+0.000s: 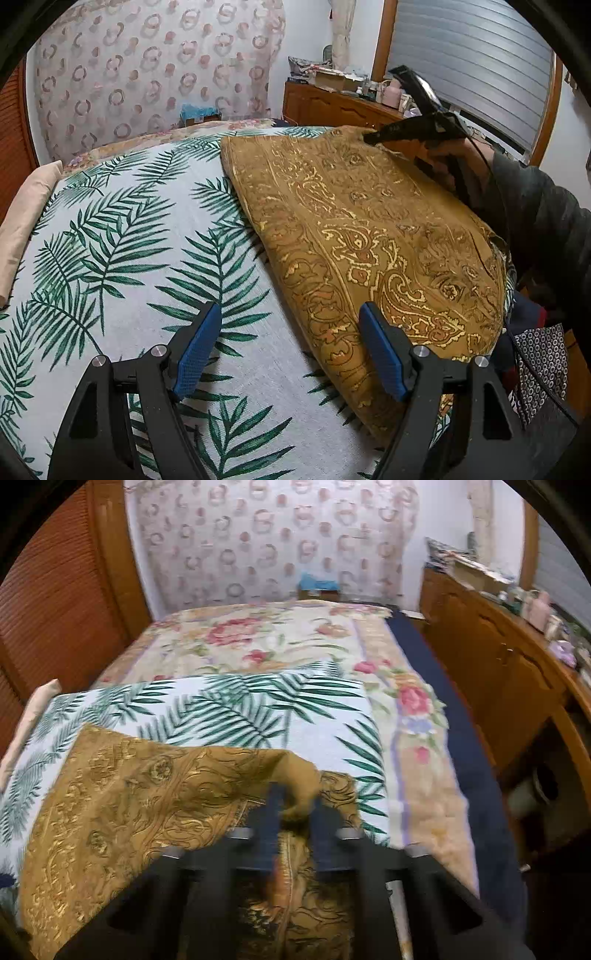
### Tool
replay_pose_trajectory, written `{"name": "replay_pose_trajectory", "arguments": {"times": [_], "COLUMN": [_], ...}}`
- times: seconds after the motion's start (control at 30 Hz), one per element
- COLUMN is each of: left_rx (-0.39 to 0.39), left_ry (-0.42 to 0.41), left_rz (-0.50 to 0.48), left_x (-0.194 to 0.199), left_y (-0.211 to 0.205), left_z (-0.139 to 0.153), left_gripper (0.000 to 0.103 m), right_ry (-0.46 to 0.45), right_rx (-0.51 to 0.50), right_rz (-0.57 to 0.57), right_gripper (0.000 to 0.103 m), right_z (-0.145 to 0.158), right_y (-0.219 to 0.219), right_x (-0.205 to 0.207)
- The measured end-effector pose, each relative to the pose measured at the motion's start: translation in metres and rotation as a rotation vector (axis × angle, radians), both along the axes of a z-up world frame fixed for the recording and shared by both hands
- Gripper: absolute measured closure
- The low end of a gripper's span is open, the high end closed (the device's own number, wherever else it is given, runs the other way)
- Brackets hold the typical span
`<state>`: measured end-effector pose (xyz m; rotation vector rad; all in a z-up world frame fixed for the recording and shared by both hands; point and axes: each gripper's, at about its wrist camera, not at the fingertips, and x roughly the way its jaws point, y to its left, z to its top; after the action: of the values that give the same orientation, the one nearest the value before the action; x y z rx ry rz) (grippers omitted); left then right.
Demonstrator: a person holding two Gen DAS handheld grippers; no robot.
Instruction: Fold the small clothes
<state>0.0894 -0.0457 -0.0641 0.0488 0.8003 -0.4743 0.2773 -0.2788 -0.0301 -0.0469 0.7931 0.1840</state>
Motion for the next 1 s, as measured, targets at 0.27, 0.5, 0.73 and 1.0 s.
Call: {"name": "replay_pose_trajectory", "arguments": {"times": [0.27, 0.5, 0.73, 1.0], "left_rx": [0.005, 0.002, -0.009, -0.008], "left_ry": [0.025, 0.020, 0.018, 0.023], "left_rz": [-0.002, 0.000, -0.004, -0.015], "left_x": [0.002, 0.002, 0.000, -0.009], "left_y": [-0.002, 0.000, -0.002, -0.003], "left_z": [-0.005, -0.004, -0.003, -0.003], "left_gripper": [0.025, 0.025, 0.025, 0.025], "right_ry": [-0.007, -0.037, -0.089, -0.050], "right_rx": [-0.118, -0.109, -0.095, -0.059], "right_rz": [-0.101, 0.035, 0.074, 0.131], "right_gripper": [0.094, 0.053, 0.052, 0.052], "right_z": [0.011, 0.027, 0.028, 0.003], "right_y": [-0.005, 0.000, -0.015, -0.015], "right_x": [-0.011, -0.072, -0.176, -0.246]}}
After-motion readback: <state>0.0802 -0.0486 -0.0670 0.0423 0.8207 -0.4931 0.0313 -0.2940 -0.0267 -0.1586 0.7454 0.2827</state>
